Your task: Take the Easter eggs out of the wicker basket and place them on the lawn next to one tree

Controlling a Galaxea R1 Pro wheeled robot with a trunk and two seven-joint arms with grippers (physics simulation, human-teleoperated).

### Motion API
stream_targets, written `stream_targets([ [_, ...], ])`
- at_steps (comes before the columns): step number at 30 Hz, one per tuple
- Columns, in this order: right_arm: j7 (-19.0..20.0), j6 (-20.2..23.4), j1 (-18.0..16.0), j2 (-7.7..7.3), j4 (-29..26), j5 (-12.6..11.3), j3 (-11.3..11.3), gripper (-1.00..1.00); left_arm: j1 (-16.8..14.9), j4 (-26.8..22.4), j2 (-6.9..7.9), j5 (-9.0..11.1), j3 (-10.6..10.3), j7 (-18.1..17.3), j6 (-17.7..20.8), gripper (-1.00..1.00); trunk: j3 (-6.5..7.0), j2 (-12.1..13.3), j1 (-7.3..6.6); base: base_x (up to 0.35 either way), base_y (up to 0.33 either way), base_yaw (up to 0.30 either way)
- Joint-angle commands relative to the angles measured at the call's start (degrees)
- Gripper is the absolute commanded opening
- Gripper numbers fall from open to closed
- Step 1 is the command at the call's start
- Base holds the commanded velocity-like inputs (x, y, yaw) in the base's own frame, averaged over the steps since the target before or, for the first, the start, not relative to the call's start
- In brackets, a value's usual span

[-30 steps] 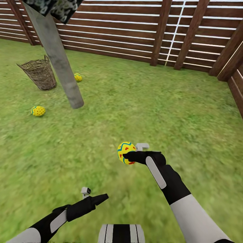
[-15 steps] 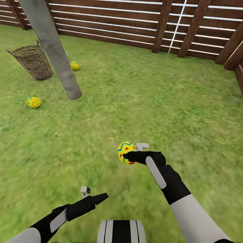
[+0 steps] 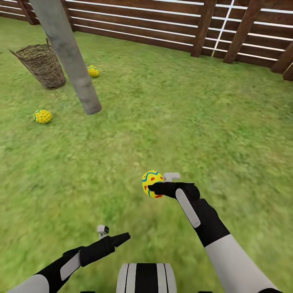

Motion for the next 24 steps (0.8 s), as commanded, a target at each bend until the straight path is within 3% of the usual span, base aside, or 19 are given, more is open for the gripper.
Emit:
stream_targets([
  [1, -0.59, 0.13, -0.02, -0.02, -0.06, -0.64, 0.06, -1.0, -0.06, -0.02, 0.05, 0.55, -0.42, -0.12, 0.64, 1.0, -0.03, -0.01, 0.01, 0.247, -0.209, 0.275],
  [11, -0.56, 0.13, -0.02, -0.02, -0.12, -0.64, -0.03, -1.0, -0.06, -0.01, -0.04, 0.5, -0.42, -0.22, 0.67, 1.0, -0.03, -0.01, 0.01, 0.175, -0.145, 0.266],
  [24, -0.62, 0.13, -0.02, 0.03, -0.3, -0.73, 0.04, -1.0, -0.06, -0.01, -0.04, 0.5, -0.44, -0.36, 0.68, 1.0, -0.04, -0.01, 0.01, 0.208, -0.153, 0.018],
])
